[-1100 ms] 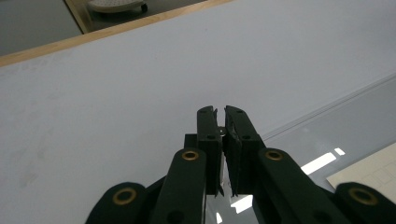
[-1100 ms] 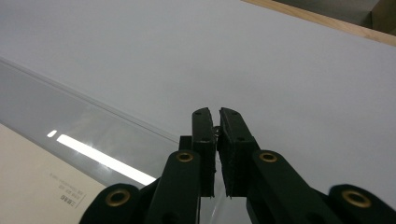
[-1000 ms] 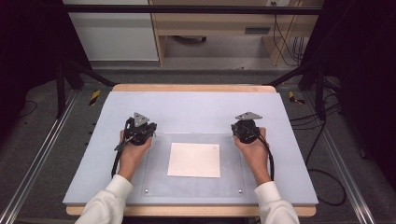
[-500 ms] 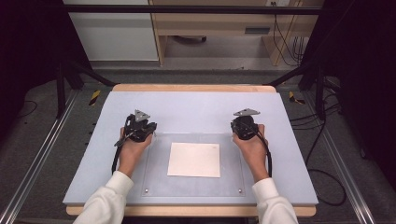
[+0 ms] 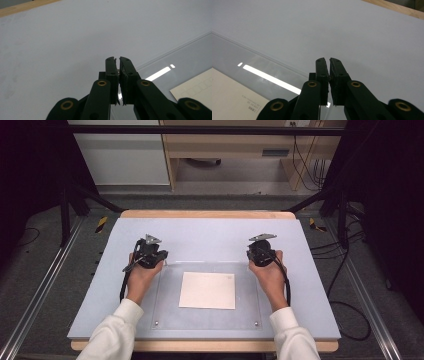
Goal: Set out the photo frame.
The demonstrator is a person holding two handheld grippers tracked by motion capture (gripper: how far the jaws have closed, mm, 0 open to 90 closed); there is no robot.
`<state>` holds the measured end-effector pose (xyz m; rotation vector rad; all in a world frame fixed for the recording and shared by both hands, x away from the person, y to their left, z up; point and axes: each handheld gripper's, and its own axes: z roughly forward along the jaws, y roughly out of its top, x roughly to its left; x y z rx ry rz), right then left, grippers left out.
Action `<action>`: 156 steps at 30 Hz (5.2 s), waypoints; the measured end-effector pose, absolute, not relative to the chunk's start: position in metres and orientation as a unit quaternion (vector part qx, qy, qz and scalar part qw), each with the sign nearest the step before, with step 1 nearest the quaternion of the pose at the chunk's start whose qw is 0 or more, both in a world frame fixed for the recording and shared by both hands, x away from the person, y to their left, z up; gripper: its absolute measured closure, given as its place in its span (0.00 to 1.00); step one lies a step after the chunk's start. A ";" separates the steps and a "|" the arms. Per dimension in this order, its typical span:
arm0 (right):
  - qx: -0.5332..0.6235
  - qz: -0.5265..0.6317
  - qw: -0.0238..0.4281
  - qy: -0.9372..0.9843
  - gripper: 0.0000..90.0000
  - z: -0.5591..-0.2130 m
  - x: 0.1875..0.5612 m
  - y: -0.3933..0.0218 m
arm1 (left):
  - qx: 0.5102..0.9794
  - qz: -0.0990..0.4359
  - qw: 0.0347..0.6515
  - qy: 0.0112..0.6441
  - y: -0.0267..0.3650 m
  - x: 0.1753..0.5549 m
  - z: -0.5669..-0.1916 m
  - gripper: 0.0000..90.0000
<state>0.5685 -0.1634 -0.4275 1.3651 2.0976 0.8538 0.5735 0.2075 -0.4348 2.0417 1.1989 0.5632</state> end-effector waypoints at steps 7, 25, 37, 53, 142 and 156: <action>0.501 0.303 0.237 0.775 0.96 -0.425 0.572 -0.163 | 0.792 0.211 0.342 0.460 0.208 0.576 -0.434 0.95; 0.509 0.294 0.212 0.781 0.96 -0.421 0.585 -0.164 | 0.800 0.182 0.336 0.463 0.210 0.586 -0.431 0.95; 0.513 0.306 0.190 0.779 0.95 -0.422 0.594 -0.169 | 0.800 0.159 0.334 0.471 0.213 0.596 -0.430 0.95; 0.487 0.312 0.221 0.785 0.87 -0.420 0.586 -0.170 | 0.803 0.151 0.327 0.475 0.212 0.599 -0.429 0.95; 0.296 0.335 0.289 0.847 0.18 -0.474 0.357 -0.202 | 0.805 0.116 0.316 0.489 0.212 0.615 -0.429 0.94; 0.251 0.351 0.315 0.845 0.32 -0.476 0.375 -0.189 | 0.807 0.111 0.319 0.484 0.214 0.617 -0.430 0.94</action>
